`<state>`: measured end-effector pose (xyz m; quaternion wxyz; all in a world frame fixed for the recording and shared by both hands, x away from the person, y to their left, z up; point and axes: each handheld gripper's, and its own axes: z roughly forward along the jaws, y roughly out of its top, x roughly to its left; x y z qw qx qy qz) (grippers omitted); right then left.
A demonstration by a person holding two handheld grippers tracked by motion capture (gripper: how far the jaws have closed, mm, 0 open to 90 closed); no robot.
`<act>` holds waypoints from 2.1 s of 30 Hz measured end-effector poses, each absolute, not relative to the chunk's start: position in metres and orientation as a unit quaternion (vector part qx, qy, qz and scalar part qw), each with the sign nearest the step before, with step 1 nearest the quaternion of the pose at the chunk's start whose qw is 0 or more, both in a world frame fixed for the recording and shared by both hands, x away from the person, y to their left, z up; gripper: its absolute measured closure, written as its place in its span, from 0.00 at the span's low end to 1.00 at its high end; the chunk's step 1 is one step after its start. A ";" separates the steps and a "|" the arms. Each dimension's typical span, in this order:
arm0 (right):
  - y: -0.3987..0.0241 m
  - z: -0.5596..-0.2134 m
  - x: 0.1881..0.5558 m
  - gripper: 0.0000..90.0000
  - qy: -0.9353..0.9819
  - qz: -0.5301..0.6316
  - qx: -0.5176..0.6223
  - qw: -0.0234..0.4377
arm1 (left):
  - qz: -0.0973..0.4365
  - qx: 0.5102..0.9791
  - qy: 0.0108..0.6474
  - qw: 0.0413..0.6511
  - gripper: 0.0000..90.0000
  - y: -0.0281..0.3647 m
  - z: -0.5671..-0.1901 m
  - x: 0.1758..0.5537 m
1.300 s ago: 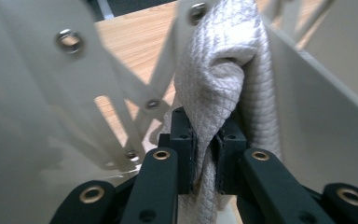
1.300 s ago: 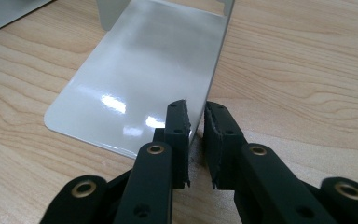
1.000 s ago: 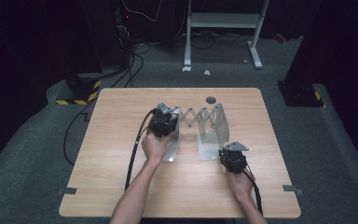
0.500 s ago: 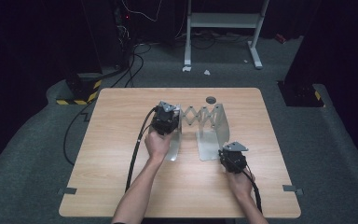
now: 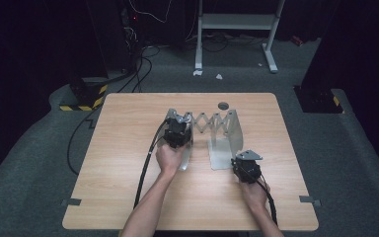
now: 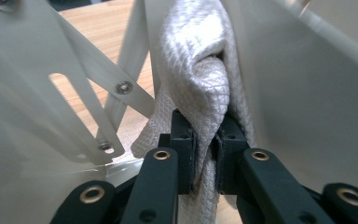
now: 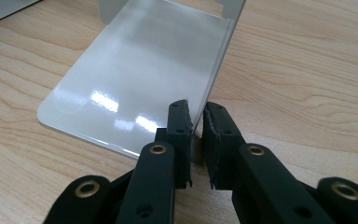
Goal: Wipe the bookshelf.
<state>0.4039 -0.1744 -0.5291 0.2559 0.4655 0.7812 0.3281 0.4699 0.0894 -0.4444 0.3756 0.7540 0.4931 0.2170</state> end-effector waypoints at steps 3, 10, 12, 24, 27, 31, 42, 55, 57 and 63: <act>-0.175 -0.529 0.404 0.91 0.781 0.329 0.467 0.253 | 0.223 0.743 0.483 0.405 0.90 0.094 -0.428 0.462; -0.175 -0.529 0.404 0.91 0.781 0.330 0.467 0.251 | 0.218 0.762 0.472 0.386 0.90 0.089 -0.442 0.449; -0.175 -0.529 0.404 0.91 0.780 0.332 0.468 0.249 | 0.209 0.767 0.473 0.380 0.90 0.085 -0.452 0.449; -0.176 -0.529 0.405 0.91 0.780 0.334 0.469 0.246 | 0.178 0.786 0.479 0.346 0.90 0.073 -0.492 0.445; -0.175 -0.529 0.404 0.91 0.780 0.331 0.469 0.249 | 0.182 0.784 0.472 0.359 0.90 0.076 -0.480 0.441; -0.175 -0.529 0.404 0.91 0.779 0.332 0.470 0.249 | 0.193 0.779 0.459 0.382 0.90 0.081 -0.453 0.438; -0.176 -0.529 0.405 0.91 0.779 0.335 0.470 0.245 | 0.198 0.780 0.454 0.383 0.90 0.079 -0.450 0.433; -0.175 -0.529 0.404 0.90 0.781 0.333 0.468 0.247 | 0.196 0.762 0.479 0.388 0.90 0.084 -0.451 0.443; -0.175 -0.529 0.404 0.90 0.781 0.333 0.468 0.247 | 0.201 0.759 0.480 0.391 0.90 0.086 -0.446 0.445; -0.174 -0.529 0.404 0.90 0.781 0.332 0.467 0.249 | 0.224 0.737 0.508 0.385 0.90 0.095 -0.427 0.461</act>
